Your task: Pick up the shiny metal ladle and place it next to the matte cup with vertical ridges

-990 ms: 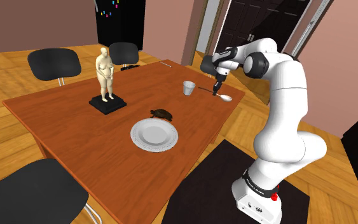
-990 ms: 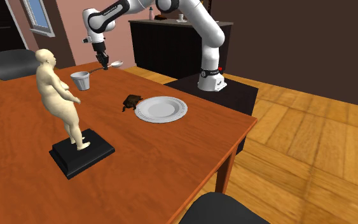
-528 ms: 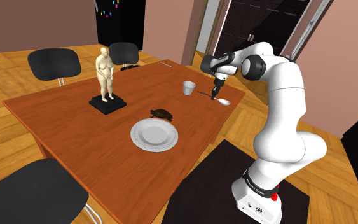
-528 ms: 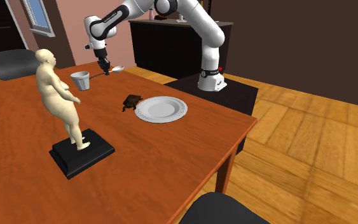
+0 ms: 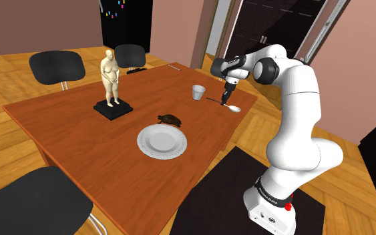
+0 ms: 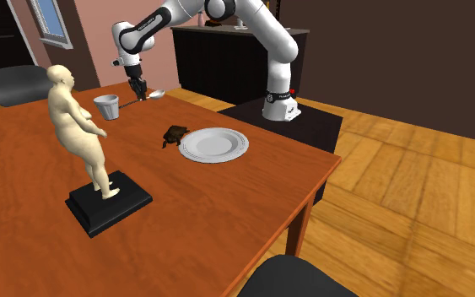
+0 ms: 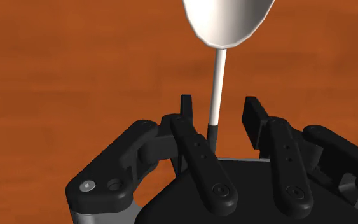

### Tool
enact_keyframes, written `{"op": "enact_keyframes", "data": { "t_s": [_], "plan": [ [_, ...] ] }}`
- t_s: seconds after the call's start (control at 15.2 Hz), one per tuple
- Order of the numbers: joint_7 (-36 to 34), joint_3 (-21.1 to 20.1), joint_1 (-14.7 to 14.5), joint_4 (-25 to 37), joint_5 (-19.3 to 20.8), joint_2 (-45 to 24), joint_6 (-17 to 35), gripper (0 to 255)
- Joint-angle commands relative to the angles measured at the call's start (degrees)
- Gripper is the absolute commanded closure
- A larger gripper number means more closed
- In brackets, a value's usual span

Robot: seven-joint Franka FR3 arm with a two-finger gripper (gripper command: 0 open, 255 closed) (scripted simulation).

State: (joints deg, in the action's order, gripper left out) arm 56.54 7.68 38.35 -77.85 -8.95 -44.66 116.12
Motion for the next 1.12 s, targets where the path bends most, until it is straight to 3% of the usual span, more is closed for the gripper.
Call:
{"op": "enact_keyframes", "data": {
  "t_s": [0.0, 0.26, 0.53, 1.06],
  "plan": [
    [0.0, 0.0, 0.0, 0.0, 0.0, 0.0, 0.0, 0],
    [0.0, 0.0, 0.0, 0.0, 0.0, 0.0, 0.0, 0],
    [-0.35, 0.32, 0.21, 3.6, 0.47, 2.29, -5.87, 0],
    [-0.35, 0.33, 0.21, 3.6, 0.46, 2.29, -5.87, 0]
  ]
}}
